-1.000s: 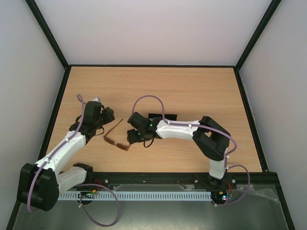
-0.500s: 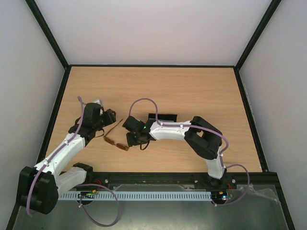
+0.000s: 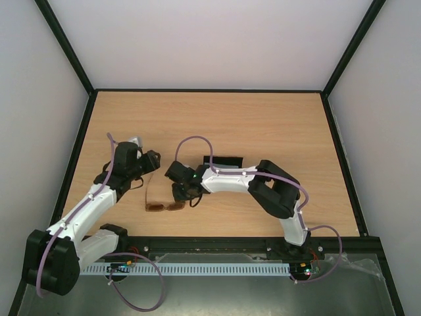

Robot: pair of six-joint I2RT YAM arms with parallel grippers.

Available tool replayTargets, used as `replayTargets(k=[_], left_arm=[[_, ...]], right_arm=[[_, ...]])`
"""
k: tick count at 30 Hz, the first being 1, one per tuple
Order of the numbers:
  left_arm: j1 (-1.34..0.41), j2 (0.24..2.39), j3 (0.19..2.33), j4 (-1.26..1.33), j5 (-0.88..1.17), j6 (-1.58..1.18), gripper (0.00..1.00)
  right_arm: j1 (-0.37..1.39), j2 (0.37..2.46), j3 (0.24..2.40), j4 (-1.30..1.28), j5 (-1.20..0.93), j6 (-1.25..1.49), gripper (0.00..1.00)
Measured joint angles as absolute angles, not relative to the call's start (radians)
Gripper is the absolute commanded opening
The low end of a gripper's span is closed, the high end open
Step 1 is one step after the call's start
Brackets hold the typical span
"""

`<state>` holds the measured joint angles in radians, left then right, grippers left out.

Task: Organize the sunglasses
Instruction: Pick up the sunglasses from the center of the board, then fold the sunglasses.

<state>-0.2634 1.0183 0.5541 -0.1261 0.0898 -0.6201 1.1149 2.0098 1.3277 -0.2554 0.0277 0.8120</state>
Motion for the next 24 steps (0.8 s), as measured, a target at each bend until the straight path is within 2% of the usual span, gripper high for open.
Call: replayTargets(k=[9, 14, 19, 24], left_arm=[[-0.263, 0.984, 0.556, -0.144, 0.101, -0.62, 0.62], [-0.263, 0.928, 0.569, -0.18, 0.128, -0.617, 0.61], [-0.27, 0.881, 0.583, -0.205, 0.182, -0.612, 0.53], [-0.362, 0.933, 0.627, -0.222, 0.198, -0.609, 0.39]], right_arm=[[1.096, 2.007, 1.351, -0.294, 0.13, 0.775, 0.01], [1.087, 1.85, 1.274, -0.302, 0.231, 0.742, 0.02], [1.079, 1.521, 1.141, -0.317, 0.364, 0.702, 0.01], [1.07, 1.359, 1.058, -0.332, 0.447, 0.665, 0.01]])
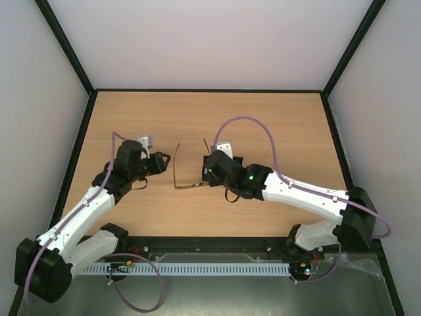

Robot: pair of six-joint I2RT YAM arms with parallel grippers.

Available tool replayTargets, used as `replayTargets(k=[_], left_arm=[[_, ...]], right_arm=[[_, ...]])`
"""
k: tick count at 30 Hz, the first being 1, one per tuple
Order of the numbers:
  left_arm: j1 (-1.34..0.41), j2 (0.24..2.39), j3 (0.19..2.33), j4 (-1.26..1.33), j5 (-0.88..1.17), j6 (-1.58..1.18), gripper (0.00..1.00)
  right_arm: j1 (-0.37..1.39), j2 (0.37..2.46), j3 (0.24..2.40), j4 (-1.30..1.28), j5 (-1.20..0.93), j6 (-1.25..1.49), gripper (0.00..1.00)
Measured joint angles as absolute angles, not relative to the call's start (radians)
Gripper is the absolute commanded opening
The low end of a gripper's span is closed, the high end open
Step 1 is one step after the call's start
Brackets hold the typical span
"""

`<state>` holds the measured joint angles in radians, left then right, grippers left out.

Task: Organize the sunglasses
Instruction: Fold the sunglasses.

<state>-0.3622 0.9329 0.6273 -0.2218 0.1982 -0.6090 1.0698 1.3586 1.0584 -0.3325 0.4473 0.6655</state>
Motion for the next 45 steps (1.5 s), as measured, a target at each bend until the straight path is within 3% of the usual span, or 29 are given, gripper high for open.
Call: replayTargets(k=[15, 31, 35, 39, 45], left_arm=[[-0.66, 1.095, 0.752, -0.245, 0.094, -0.633, 0.31], [-0.831, 1.25, 0.82, -0.178, 0.071, -0.662, 0.31], [-0.841, 1.265, 0.831, -0.167, 0.08, -0.66, 0.39], [-0.817, 1.239, 0.828, -0.171, 0.067, -0.672, 0.54], [-0.751, 1.044, 0.787, -0.149, 0.031, -0.724, 0.7]], right_arm=[[1.033, 1.29, 0.972, -0.407, 0.529, 0.587, 0.01], [0.973, 1.276, 0.949, -0.398, 0.512, 0.559, 0.01], [0.955, 1.253, 0.937, -0.397, 0.506, 0.556, 0.01], [0.931, 1.218, 0.921, -0.397, 0.505, 0.558, 0.01], [0.841, 1.15, 0.902, -0.395, 0.493, 0.573, 0.01]])
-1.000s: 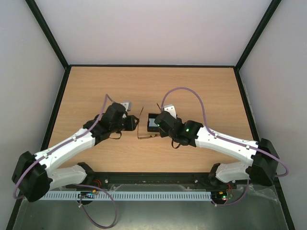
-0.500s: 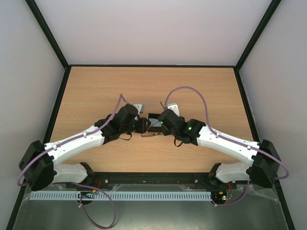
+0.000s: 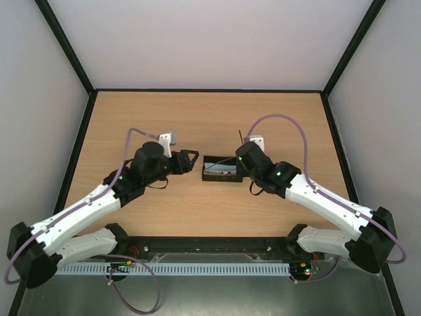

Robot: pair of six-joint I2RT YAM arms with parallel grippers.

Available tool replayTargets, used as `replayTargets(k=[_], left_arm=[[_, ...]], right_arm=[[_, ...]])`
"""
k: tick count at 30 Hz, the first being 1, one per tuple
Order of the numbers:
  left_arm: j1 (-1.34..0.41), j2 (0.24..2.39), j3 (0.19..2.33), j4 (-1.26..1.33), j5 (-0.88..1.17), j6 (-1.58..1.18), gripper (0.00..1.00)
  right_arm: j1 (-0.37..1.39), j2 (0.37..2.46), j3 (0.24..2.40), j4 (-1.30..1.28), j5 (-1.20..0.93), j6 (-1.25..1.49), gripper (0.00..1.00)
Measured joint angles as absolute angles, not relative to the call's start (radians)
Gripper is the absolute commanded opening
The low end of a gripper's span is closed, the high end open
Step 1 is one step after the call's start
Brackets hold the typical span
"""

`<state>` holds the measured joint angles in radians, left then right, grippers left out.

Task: Organize the sunglasses
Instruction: Fold the sunglasses.

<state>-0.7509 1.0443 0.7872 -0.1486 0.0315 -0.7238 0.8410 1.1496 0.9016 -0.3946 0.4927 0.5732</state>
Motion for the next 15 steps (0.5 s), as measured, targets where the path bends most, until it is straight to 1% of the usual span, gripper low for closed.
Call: replayTargets(k=[2, 3, 4, 5, 6, 9, 15], left_arm=[[-0.753, 0.983, 0.762, -0.096, 0.031, -0.749, 0.76], [-0.757, 0.955, 0.742, -0.061, 0.033, -0.764, 0.81], [-0.764, 0.934, 0.719, -0.022, 0.037, -0.779, 0.91], [-0.771, 0.922, 0.697, 0.015, 0.038, -0.79, 0.98], [-0.783, 0.913, 0.672, 0.054, 0.039, -0.801, 0.99], [-0.857, 0.921, 0.6, 0.183, 0.032, -0.837, 1.0], [-0.961, 0.992, 0.57, 0.366, -0.025, -0.86, 0.99]], right_arm=[[0.807, 1.14, 0.901, -0.385, 0.472, 0.585, 0.01], [0.789, 1.139, 0.901, -0.378, 0.456, 0.592, 0.01], [0.772, 1.138, 0.901, -0.37, 0.437, 0.596, 0.02], [0.758, 1.138, 0.9, -0.363, 0.42, 0.604, 0.01], [0.737, 1.138, 0.9, -0.353, 0.39, 0.616, 0.01], [0.691, 1.138, 0.9, -0.321, 0.307, 0.648, 0.01], [0.654, 1.141, 0.878, -0.242, 0.177, 0.718, 0.02]])
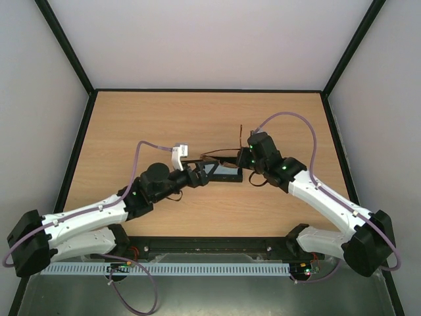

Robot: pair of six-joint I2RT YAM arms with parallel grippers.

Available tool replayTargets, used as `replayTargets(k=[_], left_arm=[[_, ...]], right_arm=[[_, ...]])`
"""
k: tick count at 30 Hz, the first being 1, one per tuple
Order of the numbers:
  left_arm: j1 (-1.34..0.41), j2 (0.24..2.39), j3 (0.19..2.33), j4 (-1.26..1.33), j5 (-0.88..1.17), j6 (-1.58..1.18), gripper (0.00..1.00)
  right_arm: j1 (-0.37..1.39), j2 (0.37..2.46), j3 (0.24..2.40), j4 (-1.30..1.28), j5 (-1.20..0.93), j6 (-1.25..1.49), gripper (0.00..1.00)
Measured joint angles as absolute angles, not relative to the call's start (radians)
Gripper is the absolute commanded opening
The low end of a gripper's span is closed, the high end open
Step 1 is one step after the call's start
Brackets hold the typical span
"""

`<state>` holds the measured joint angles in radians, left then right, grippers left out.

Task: Organize the sunglasses
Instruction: Fold the sunglasses.

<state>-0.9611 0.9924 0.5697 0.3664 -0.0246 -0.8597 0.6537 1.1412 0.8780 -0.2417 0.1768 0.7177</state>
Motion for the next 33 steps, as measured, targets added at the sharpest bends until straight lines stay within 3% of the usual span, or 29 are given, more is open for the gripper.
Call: replayTargets(k=[19, 29, 33], left_arm=[[-0.988, 1.149, 0.572, 0.486, -0.17, -0.881, 0.99], [-0.988, 1.177, 0.591, 0.496, -0.191, -0.888, 0.8], [-0.989, 1.178, 0.591, 0.499, -0.197, -0.89, 0.77]], right_arm=[[0.654, 1.148, 0.839, -0.179, 0.086, 0.771, 0.01], [0.654, 1.146, 0.822, -0.171, 0.067, 0.771, 0.01], [0.654, 1.146, 0.82, -0.166, 0.061, 0.771, 0.01]])
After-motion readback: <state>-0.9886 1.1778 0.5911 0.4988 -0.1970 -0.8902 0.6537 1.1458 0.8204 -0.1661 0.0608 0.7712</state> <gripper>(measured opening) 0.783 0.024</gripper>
